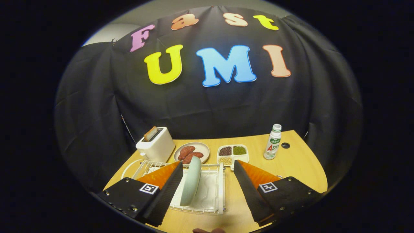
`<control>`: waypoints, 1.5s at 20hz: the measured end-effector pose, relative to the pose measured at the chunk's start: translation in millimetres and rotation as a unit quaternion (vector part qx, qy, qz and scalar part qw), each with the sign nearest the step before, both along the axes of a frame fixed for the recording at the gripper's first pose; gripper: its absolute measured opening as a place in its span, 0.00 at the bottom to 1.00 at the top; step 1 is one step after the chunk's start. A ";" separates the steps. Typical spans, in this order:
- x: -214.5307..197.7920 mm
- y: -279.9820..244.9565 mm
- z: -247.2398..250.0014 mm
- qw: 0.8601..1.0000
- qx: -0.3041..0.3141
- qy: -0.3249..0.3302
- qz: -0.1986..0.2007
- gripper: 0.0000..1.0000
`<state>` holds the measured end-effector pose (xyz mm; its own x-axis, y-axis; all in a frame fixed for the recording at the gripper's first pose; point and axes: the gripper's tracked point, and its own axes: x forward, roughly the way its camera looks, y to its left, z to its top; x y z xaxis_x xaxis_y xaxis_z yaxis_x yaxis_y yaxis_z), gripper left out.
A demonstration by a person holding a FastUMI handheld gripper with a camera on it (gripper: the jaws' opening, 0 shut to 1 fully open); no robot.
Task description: Take the plate from the dish rack, then take the spoon from the basket and place it into the plate.
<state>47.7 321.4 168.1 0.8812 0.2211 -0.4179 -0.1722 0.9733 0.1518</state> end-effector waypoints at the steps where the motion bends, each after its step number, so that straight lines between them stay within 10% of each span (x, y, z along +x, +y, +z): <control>1: 2.3 4.3 -7.6 1.000 -0.003 0.018 0.001 0.98; 22: 50.0 44.8 -123.4 0.956 -0.081 0.279 -0.037 0.96; 24: 48.1 38.2 -133.7 0.948 -0.103 0.299 -0.047 0.83; 26: 46.8 47.7 -129.7 0.945 -0.093 0.311 -0.044 0.46; 30: 49.1 49.7 -135.6 0.941 -0.130 0.308 -0.050 0.32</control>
<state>96.8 371.1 32.5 0.4651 -0.0298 -0.8848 -0.0350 0.9980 -0.0520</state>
